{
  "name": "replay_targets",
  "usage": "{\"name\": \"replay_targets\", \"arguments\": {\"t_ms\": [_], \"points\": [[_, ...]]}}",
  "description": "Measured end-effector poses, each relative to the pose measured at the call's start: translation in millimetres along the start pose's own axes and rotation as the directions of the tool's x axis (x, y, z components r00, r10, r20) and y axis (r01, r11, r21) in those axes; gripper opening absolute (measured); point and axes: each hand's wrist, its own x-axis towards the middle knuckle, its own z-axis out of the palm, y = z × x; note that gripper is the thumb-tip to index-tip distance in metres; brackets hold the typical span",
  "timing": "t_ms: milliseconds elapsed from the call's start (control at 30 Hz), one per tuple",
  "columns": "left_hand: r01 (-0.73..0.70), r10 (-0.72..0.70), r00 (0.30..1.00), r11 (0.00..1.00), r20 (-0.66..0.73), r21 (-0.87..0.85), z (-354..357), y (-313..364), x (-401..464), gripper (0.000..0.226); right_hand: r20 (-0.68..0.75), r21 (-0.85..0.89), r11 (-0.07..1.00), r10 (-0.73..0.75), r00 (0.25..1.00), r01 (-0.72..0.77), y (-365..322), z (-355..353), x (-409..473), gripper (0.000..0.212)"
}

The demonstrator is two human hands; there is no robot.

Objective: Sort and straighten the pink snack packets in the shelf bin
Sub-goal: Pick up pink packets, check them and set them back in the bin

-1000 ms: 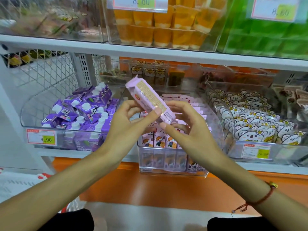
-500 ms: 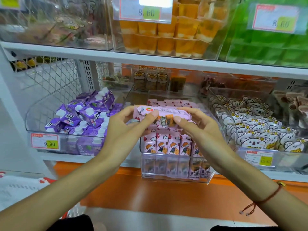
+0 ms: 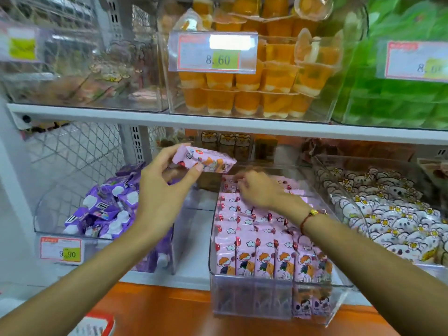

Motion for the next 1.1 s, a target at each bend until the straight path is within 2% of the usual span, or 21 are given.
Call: {"name": "replay_targets", "arguments": {"t_ms": [100, 167, 300, 400, 467, 533, 600, 700, 767, 867, 933, 1000, 1100], "points": [[-0.009, 0.008, 1.000, 0.999, 0.015, 0.036, 4.8, -8.4, 7.0, 0.033, 0.137, -0.206, 0.978, 0.056, 0.989, -0.027, 6.1, 12.8, 15.9, 0.041], [-0.016, 0.013, 0.999, 0.999, 0.050, 0.048, 6.1, -11.5, 9.8, 0.034, 0.204, -0.245, 0.969, 0.077, 0.976, -0.026, 7.1, 12.1, 19.1, 0.044], [-0.077, 0.065, 0.986, 0.994, 0.152, 0.075, 10.3, -12.3, 17.7, 0.031, 0.253, -0.164, 0.986, 0.061, 0.966, -0.019, 8.3, 1.7, 6.2, 0.043], [-0.143, 0.087, 0.965, 0.966, 0.248, 0.214, 15.7, -13.7, 30.6, 0.025, 0.294, -0.093, 0.996, 0.034, 0.955, -0.006, 11.7, 1.4, -12.3, 0.046], [-0.196, 0.080, 0.947, 0.910, 0.311, 0.364, 19.7, -17.6, 40.2, 0.028, 0.274, -0.082, 0.997, 0.017, 0.962, 0.006, 12.8, 4.9, -19.7, 0.047], [-0.248, 0.055, 0.934, 0.811, 0.354, 0.530, 24.5, -21.2, 49.2, 0.040, 0.244, -0.090, 0.996, 0.004, 0.970, 0.019, 12.4, 7.3, -21.2, 0.047], [-0.295, 0.001, 0.904, 0.726, 0.427, 0.622, 30.8, -23.7, 57.3, 0.049, 0.238, -0.101, 0.995, 0.001, 0.971, 0.024, 12.0, 9.2, -20.8, 0.047], [-0.339, -0.161, 0.838, 0.595, 0.521, 0.729, 43.7, -29.6, 69.1, 0.053, 0.228, -0.083, 0.996, -0.005, 0.974, 0.024, 13.8, 10.6, -20.2, 0.046], [-0.307, -0.289, 0.797, 0.562, 0.530, 0.768, 53.3, -33.1, 74.6, 0.053, 0.208, -0.058, 0.998, -0.015, 0.978, 0.028, 14.5, 9.6, -20.5, 0.044], [-0.235, -0.397, 0.761, 0.567, 0.512, 0.789, 62.7, -34.8, 75.4, 0.049, 0.116, 0.074, 0.997, -0.033, 0.993, 0.025, 11.4, 5.8, -17.0, 0.033], [-0.185, -0.366, 0.805, 0.593, 0.467, 0.783, 59.9, -33.0, 67.3, 0.045, 0.034, 0.194, 0.980, 0.040, 0.999, -0.046, 8.8, 2.9, -8.4, 0.023], [-0.101, -0.305, 0.876, 0.640, 0.373, 0.762, 48.9, -27.3, 49.5, 0.043, -0.025, 0.212, 0.974, 0.086, 0.996, -0.079, 8.6, 0.0, 3.0, 0.016], [0.032, -0.273, 0.922, 0.760, 0.274, 0.649, 28.7, -14.5, 8.6, 0.036, 0.033, 0.205, 0.979, 0.007, 0.999, -0.013, 7.0, -1.6, 14.3, 0.024]]}}
